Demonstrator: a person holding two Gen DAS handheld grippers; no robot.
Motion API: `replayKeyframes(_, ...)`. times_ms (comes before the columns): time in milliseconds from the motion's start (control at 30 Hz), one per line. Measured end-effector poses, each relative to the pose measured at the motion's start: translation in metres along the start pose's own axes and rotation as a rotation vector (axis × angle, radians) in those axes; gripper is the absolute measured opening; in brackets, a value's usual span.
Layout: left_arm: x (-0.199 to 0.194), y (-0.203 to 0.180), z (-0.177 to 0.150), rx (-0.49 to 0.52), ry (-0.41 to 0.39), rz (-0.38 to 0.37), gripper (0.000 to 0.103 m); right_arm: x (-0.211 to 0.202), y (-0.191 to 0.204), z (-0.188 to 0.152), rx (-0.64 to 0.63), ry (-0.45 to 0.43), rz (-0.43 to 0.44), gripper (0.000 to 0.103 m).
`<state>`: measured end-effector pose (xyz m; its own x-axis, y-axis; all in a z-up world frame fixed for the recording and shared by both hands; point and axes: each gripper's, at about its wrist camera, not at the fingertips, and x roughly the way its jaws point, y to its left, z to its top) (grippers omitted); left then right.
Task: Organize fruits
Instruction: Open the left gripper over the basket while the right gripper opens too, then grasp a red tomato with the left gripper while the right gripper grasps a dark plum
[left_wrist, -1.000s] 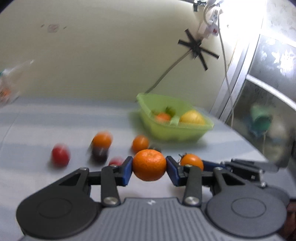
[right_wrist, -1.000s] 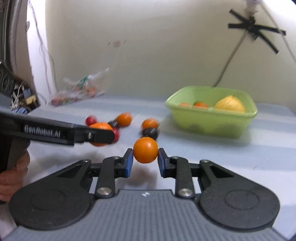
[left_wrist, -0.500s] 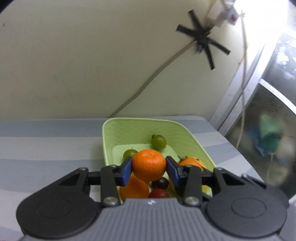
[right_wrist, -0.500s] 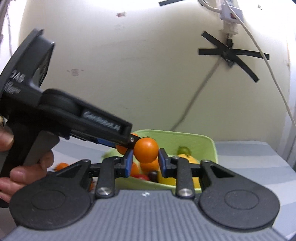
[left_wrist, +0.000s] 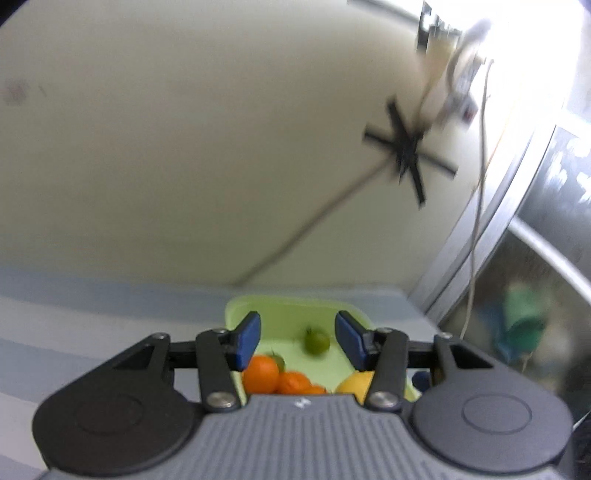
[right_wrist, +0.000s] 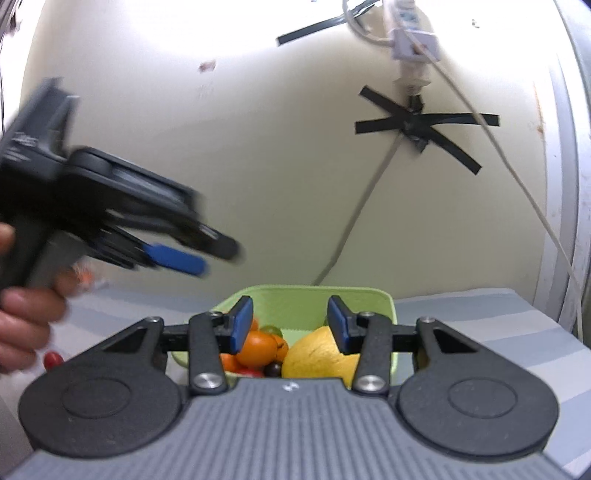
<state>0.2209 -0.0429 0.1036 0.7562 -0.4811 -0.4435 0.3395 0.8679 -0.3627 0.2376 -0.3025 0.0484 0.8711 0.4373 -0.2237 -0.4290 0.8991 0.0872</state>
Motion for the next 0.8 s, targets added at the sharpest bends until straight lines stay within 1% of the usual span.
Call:
replayKeyframes(100, -0.044, 0.008, 0.0, 0.005, -0.077, 0.027, 0.046, -0.007, -0.005, 0.003, 0.051, -0.035, 0.032, 0.047)
replayKeyframes(200, -0.081, 0.018, -0.017, 0.018, -0.108, 0.083, 0.046, -0.011, -0.007, 0.005, 0.091, -0.039, 0.102, 0.047)
replayKeyframes(267, -0.098, 0.027, -0.04, 0.015, -0.094, 0.112, 0.046, -0.011, -0.004, 0.004, 0.113, -0.01, 0.17, 0.047)
replayKeyframes(367, -0.113, 0.036, -0.077, 0.016, -0.056, 0.166, 0.046, -0.014, 0.007, -0.001, 0.129, 0.055, 0.286, 0.047)
replayKeyframes(433, -0.116, 0.044, -0.099, -0.01, -0.01, 0.171, 0.046, -0.013, 0.019, -0.003, 0.108, 0.092, 0.326, 0.047)
replayKeyframes(533, -0.109, 0.05, -0.119, -0.038, 0.039, 0.176, 0.046, -0.008, 0.039, -0.009, 0.057, 0.158, 0.355, 0.047)
replayKeyframes(567, -0.103, 0.047, -0.123, -0.023, 0.051, 0.185, 0.046, -0.005, 0.045, -0.012, 0.038, 0.181, 0.358, 0.047)
replayKeyframes(667, -0.094, 0.038, -0.135, 0.062, 0.068, 0.215, 0.046, 0.003, 0.061, -0.02, -0.02, 0.254, 0.347, 0.047)
replayKeyframes(800, -0.086, 0.033, -0.143, 0.088, 0.092, 0.197, 0.044, 0.014, 0.069, -0.027, -0.045, 0.325, 0.339, 0.047)
